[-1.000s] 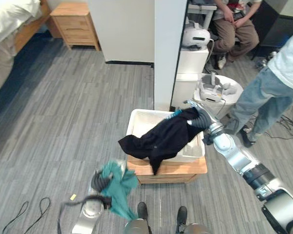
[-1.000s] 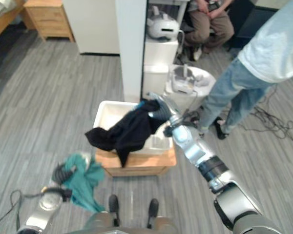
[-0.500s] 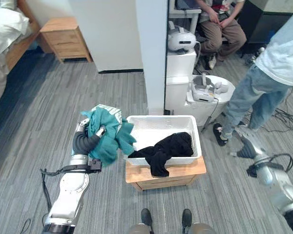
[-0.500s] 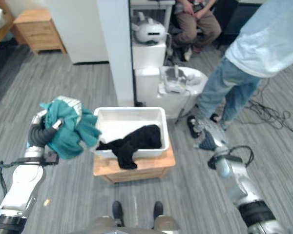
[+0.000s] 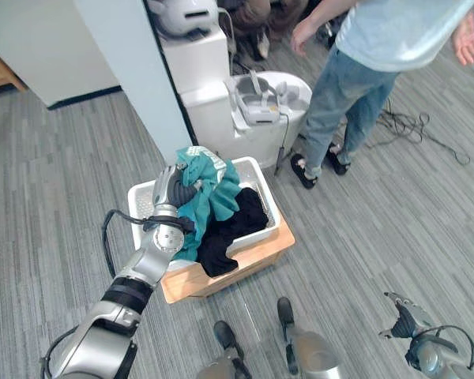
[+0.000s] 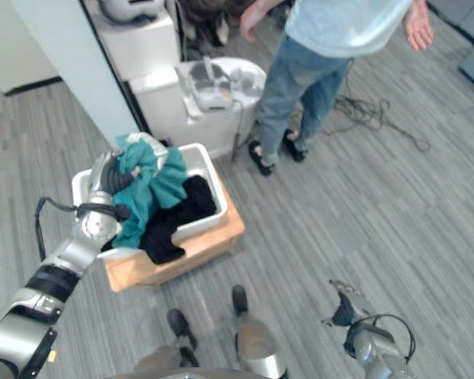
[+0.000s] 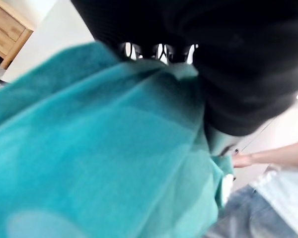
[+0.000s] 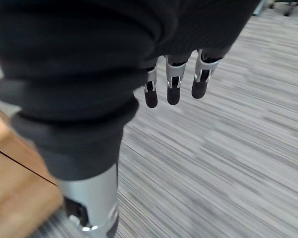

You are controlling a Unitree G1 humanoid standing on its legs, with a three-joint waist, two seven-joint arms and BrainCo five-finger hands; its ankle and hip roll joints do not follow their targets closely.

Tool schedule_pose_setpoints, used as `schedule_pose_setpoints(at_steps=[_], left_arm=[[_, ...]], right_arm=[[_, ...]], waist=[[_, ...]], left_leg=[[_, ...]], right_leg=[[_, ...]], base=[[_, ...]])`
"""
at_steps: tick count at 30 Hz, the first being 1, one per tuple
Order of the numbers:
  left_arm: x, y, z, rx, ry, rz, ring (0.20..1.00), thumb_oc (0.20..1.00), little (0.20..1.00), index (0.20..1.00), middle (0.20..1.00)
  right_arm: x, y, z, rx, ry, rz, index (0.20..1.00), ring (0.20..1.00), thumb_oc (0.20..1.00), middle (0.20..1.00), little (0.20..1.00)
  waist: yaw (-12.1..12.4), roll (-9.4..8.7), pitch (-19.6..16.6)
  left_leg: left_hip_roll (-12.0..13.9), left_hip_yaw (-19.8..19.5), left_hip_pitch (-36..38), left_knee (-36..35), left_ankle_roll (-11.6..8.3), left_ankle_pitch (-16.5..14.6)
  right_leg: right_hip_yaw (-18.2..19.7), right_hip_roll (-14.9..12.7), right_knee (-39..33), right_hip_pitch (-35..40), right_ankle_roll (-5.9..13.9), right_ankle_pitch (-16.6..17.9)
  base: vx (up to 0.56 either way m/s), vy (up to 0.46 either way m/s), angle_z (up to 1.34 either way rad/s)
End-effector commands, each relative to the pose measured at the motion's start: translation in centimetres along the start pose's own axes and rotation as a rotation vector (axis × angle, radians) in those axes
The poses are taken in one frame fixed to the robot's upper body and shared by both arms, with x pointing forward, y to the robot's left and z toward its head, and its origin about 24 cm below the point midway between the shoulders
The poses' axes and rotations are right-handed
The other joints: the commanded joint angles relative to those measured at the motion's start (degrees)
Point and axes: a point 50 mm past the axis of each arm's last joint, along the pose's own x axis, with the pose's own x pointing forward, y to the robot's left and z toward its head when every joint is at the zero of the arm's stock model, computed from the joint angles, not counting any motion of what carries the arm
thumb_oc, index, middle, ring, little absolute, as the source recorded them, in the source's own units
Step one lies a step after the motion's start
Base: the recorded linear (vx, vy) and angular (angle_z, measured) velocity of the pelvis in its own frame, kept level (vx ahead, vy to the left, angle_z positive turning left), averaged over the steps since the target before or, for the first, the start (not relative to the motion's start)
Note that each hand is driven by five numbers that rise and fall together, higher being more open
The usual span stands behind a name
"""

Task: Tidy up the quilt and then pick up the clothes from the bed and put them into the laundry hamper.

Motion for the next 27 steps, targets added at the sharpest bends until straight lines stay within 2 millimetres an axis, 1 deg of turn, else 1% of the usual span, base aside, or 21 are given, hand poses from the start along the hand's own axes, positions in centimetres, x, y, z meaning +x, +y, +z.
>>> schedule_pose_setpoints(at_steps=[1,2,3,4,5,6,7,9,11,14,16,17,18,20,21,22,23,24,25,26,27], left_arm=[[1.3,2.7,1.3,0.0,-0.054,0.084,1.0,1.0,1.0,1.0,1.0],[0.5,1.5,0.0,-0.066,0.008,0.042,1.0,1.0,1.0,1.0,1.0],[0.5,1.5,0.0,-0.066,0.009,0.042,1.0,1.0,1.0,1.0,1.0],[-0.5,0.8,-0.6,-0.118,0.028,0.011,1.0,1.0,1.0,1.0,1.0],[-0.5,0.8,-0.7,-0.118,0.029,0.011,1.0,1.0,1.0,1.0,1.0],[-1.7,0.3,-1.5,-0.178,0.05,-0.006,1.0,1.0,1.0,1.0,1.0],[-1.8,0.3,-1.5,-0.178,0.051,-0.006,1.0,1.0,1.0,1.0,1.0],[-3.1,0.0,-2.3,-0.261,0.068,-0.006,1.0,1.0,1.0,1.0,1.0],[-4.0,0.5,-2.7,-0.324,0.075,0.018,1.0,1.0,1.0,1.0,1.0],[-5.6,0.2,-4.9,-0.343,0.169,0.035,1.0,1.0,1.0,1.0,1.0],[-7.5,-1.0,-7.4,-0.401,0.307,0.04,1.0,1.0,1.0,1.0,1.0],[-9.7,-2.6,-10.1,-0.456,0.47,0.026,1.0,1.0,1.0,1.0,1.0],[-9.7,-2.5,-10.1,-0.456,0.47,0.026,1.0,1.0,1.0,1.0,1.0],[-13.6,-4.9,-13.6,-0.391,0.69,-0.08,1.0,1.0,1.0,1.0,1.0],[-15.1,-5.8,-14.5,-0.346,0.762,-0.127,1.0,1.0,1.0,1.0,1.0],[-15.1,-5.8,-14.5,-0.346,0.761,-0.127,1.0,1.0,1.0,1.0,1.0],[-20.9,-8.6,-16.8,-0.251,1.009,-0.295,1.0,1.0,1.0,1.0,1.0],[-20.9,-8.6,-16.8,-0.251,1.008,-0.294,1.0,1.0,1.0,1.0,1.0],[-24.9,-10.3,-17.3,-0.22,1.147,-0.403,1.0,1.0,1.0,1.0,1.0],[-24.9,-10.2,-17.3,-0.221,1.147,-0.402,1.0,1.0,1.0,1.0,1.0],[-26.5,-10.9,-17.3,-0.208,1.198,-0.452,1.0,1.0,1.0,1.0,1.0]], right_arm=[[0.7,-1.0,1.3,0.06,-0.015,-0.051,1.0,1.0,1.0,1.0,1.0],[0.5,0.4,1.3,0.066,0.01,0.009,1.0,1.0,1.0,1.0,1.0],[0.5,0.5,1.3,0.066,0.01,0.01,1.0,1.0,1.0,1.0,1.0],[0.3,1.5,1.5,0.076,0.021,0.054,1.0,1.0,1.0,1.0,1.0],[0.3,1.5,1.5,0.076,0.021,0.054,1.0,1.0,1.0,1.0,1.0],[0.3,2.0,1.8,0.084,0.016,0.073,1.0,1.0,1.0,1.0,1.0],[0.2,2.0,1.8,0.083,0.015,0.074,1.0,1.0,1.0,1.0,1.0],[0.2,2.3,2.3,0.101,0.008,0.086,1.0,1.0,1.0,1.0,1.0],[0.3,2.4,3.0,0.118,-0.009,0.092,1.0,1.0,1.0,1.0,1.0],[0.5,2.9,4.1,0.149,-0.024,0.122,1.0,1.0,1.0,1.0,1.0],[0.6,3.3,4.9,0.172,-0.03,0.136,1.0,1.0,1.0,1.0,1.0],[0.8,3.5,5.3,0.185,-0.025,0.152,1.0,1.0,1.0,1.0,1.0],[0.8,3.5,5.4,0.185,-0.025,0.151,1.0,1.0,1.0,1.0,1.0],[0.8,4.2,5.7,0.186,-0.005,0.188,1.0,1.0,1.0,1.0,1.0],[0.8,4.5,5.7,0.185,0.011,0.203,1.0,1.0,1.0,1.0,1.0],[0.8,4.5,5.7,0.185,0.01,0.203,1.0,1.0,1.0,1.0,1.0],[0.8,5.3,5.9,0.13,0.031,0.249,1.0,1.0,1.0,1.0,1.0],[0.8,5.3,5.9,0.131,0.031,0.248,1.0,1.0,1.0,1.0,1.0],[0.7,5.6,6.2,0.137,0.041,0.262,1.0,1.0,1.0,1.0,1.0],[0.8,5.6,6.2,0.137,0.041,0.261,1.0,1.0,1.0,1.0,1.0],[0.8,5.6,6.5,0.148,0.038,0.263,1.0,1.0,1.0,1.0,1.0]], waist=[[3.19,-1.38,0.61],[3.44,-1.2,0.36],[3.41,-1.21,0.37],[3.86,-0.92,-0.12],[3.8,-0.93,-0.11],[4.33,-0.68,-0.64],[4.27,-0.69,-0.64],[5.04,-0.43,-1.08],[5.75,-0.28,-1.51],[6.97,-0.02,-2.38],[7.66,0.11,-2.93],[8.16,0.29,-3.58],[8.18,0.3,-3.68],[8.56,0.54,-4.29],[8.66,0.62,-4.53],[8.74,0.64,-4.69],[9.48,0.86,-5.6],[9.52,0.88,-5.72],[9.92,0.82,-6.24],[9.96,0.84,-6.37],[10.06,0.8,-6.61]], left_leg=[[5.32,1.04,4.74,0.13,-5.53,-5.39],[5.39,1.13,5.49,0.13,-5.59,-5.52],[5.39,1.14,5.53,0.13,-5.59,-5.53],[5.34,0.82,6.42,0.13,-5.56,-5.83],[5.34,0.8,6.46,0.13,-5.57,-5.84],[5.25,0.37,7.39,0.13,-5.49,-6.12],[5.25,0.35,7.43,0.13,-5.5,-6.12],[5.06,-0.2,8.43,0.13,-5.42,-6.33],[4.93,-0.84,9.37,0.13,-5.36,-6.57],[4.92,-1.69,10.13,0.13,-5.31,-6.61],[4.89,-2.35,10.56,0.13,-5.24,-6.63],[4.85,-2.71,11.19,0.13,-5.21,-6.79],[4.91,-2.67,11.0,0.13,-5.24,-6.64],[4.87,-2.98,11.65,0.13,-5.16,-6.79],[4.91,-3.03,11.88,0.13,-5.15,-6.86],[4.98,-2.96,11.62,0.13,-5.18,-6.72],[4.86,-3.41,12.37,0.13,-5.12,-7.08],[4.91,-3.37,12.15,0.13,-5.14,-6.96],[4.78,-3.64,12.59,0.13,-5.1,-7.2],[4.83,-3.59,12.39,0.13,-5.12,-7.09],[4.8,-3.57,12.42,0.13,-5.08,-7.18]], right_leg=[[-0.91,-5.67,-0.07,1.73,6.88,-7.59],[-1.01,-5.74,-0.05,2.43,6.68,-7.77],[-1.01,-5.74,-0.05,2.47,6.68,-7.78],[-1.16,-5.81,-0.03,3.42,6.44,-8.02],[-1.18,-5.82,-0.04,3.48,6.44,-8.03],[-1.28,-5.81,-0.03,4.56,6.24,-8.25],[-1.3,-5.81,-0.04,4.62,6.24,-8.26],[-1.6,-5.82,-0.05,6.01,6.03,-8.56],[-1.94,-5.85,-0.08,7.5,5.85,-8.89],[-2.36,-5.74,-0.08,8.75,5.53,-9.03],[-2.52,-5.65,0.03,9.47,5.36,-9.16],[-2.71,-5.66,0.08,10.22,5.34,-9.4],[-2.66,-5.6,0.04,10.01,5.27,-9.25],[-2.79,-5.61,0.18,10.77,5.26,-9.54],[-2.87,-5.62,0.21,11.01,5.25,-9.63],[-2.78,-5.55,0.19,10.71,5.18,-9.49],[-3.25,-5.64,0.14,11.63,5.19,-9.95],[-3.2,-5.58,0.12,11.4,5.13,-9.83],[-3.41,-5.64,0.04,11.97,5.19,-10.04],[-3.36,-5.59,0.02,11.75,5.14,-9.92],[-3.31,-5.6,-0.01,11.77,5.16,-9.91]], base=[[0.0,0.0,0.0],[0.0,0.0,0.0],[0.06,-0.006,0.01],[0.03,-0.002,0.02],[0.07,-0.004,0.04],[0.03,-0.002,0.05],[0.06,0.0,0.09],[0.05,-0.004,0.13],[0.04,-0.01,0.09],[0.02,-0.009,0.18],[0.0,0.01,0.19],[0.0,0.015,0.1],[0.0,0.032,0.14],[0.01,0.037,0.12],[0.01,0.028,0.06],[0.03,0.05,0.06],[0.02,0.035,0.04],[0.06,0.061,0.02],[0.0,0.0,0.0],[0.03,0.035,0.01],[0.01,0.024,0.03]])
